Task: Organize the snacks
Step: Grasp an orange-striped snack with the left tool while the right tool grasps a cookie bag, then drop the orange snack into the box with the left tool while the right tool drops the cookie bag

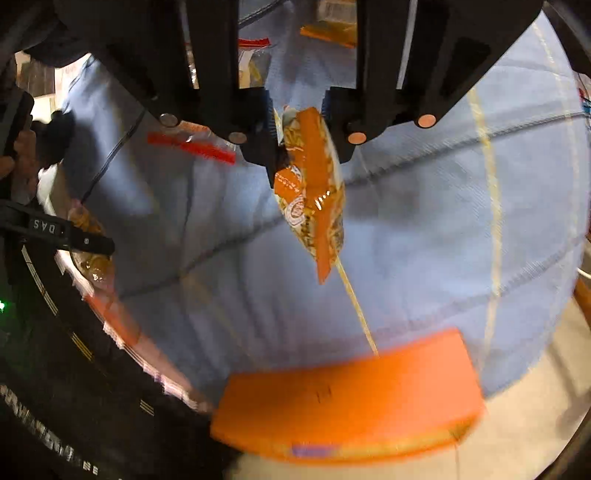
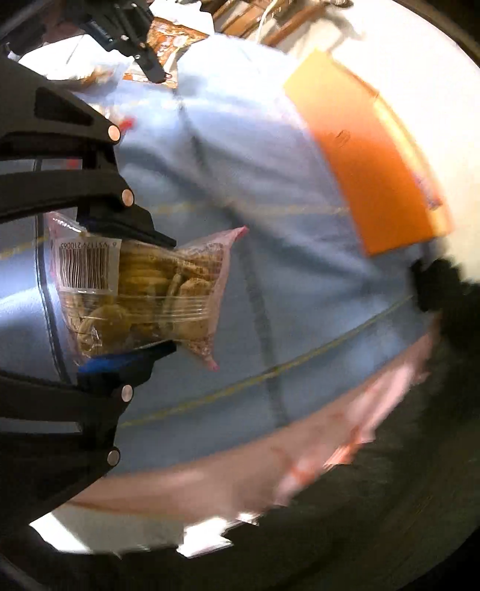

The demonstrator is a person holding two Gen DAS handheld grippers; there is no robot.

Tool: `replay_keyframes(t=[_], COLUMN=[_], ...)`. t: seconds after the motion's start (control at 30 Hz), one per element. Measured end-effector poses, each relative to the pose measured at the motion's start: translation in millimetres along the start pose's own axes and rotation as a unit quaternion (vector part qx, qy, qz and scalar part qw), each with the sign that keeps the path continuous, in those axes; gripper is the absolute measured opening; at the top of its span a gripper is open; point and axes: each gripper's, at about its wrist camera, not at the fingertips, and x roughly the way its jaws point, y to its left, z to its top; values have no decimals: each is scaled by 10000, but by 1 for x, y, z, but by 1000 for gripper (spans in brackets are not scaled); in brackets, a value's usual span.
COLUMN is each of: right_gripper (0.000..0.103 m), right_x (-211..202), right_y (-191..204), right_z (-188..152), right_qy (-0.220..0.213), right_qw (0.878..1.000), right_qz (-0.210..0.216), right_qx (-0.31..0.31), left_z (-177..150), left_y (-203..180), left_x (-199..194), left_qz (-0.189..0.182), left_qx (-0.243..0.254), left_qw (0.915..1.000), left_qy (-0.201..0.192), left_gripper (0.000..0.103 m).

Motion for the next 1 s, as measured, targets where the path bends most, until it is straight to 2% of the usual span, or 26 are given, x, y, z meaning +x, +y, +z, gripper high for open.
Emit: replay_keyframes(t=[0.07,0.17,0.27,0.3,0.37,0.4,0.53,0.67,0.7,0.73,0.77,0.8,0.83,0.87,0.97,1.0], right_gripper=[50,50,50,50,50,50,50,51,54,75,90,99,99,99,99,99], right_x=[-20,-36,-48,-49,-42,-38,-22,-9,-7,-5,-4,-5,-9,-14,-28,-34], right_y=[14,41,82,92,101,107,127,134,134,133,133,136,137,132,113,105], right_z=[25,67,136,154,192,215,268,285,287,289,292,291,289,287,265,243], right_qy=[-300,-731,-1075,-1150,-1168,-1141,-1168,-1124,-1093,-1123,-1152,-1181,-1264,-1342,-1213,-1048], right_qw=[9991,9950,9885,9861,9861,9863,9845,9852,9849,9845,9856,9866,9867,9865,9906,9929], right_qz=[301,594,842,924,815,801,725,693,787,807,669,523,420,402,411,446], right_qx=[-34,-328,-650,-768,-857,-880,-1089,-1092,-1090,-1075,-1045,-998,-932,-846,-478,-330], left_z=[17,59,111,131,164,180,232,258,265,269,274,277,275,272,246,223], left_y=[8,34,57,65,74,79,97,100,102,102,103,103,102,100,97,96], left_x=[-21,-45,-59,-62,-62,-60,-48,-36,-29,-24,-18,-17,-20,-20,-30,-38], left_qz=[117,280,880,1191,1516,1623,1426,1314,1184,1080,1060,1267,1544,1639,1597,1583], left_qx=[-84,-538,-887,-979,-988,-980,-1048,-1038,-1067,-1062,-1032,-1001,-944,-847,-816,-908], left_qw=[9997,9973,9896,9848,9787,9776,9805,9824,9842,9861,9871,9848,9802,9788,9807,9808], left_qy=[-191,-415,-711,-798,-966,-917,-858,-829,-773,-680,-607,-645,-809,-890,-774,-682], left_gripper=[18,18,18,18,18,18,18,18,25,65,92,98,99,99,99,99])
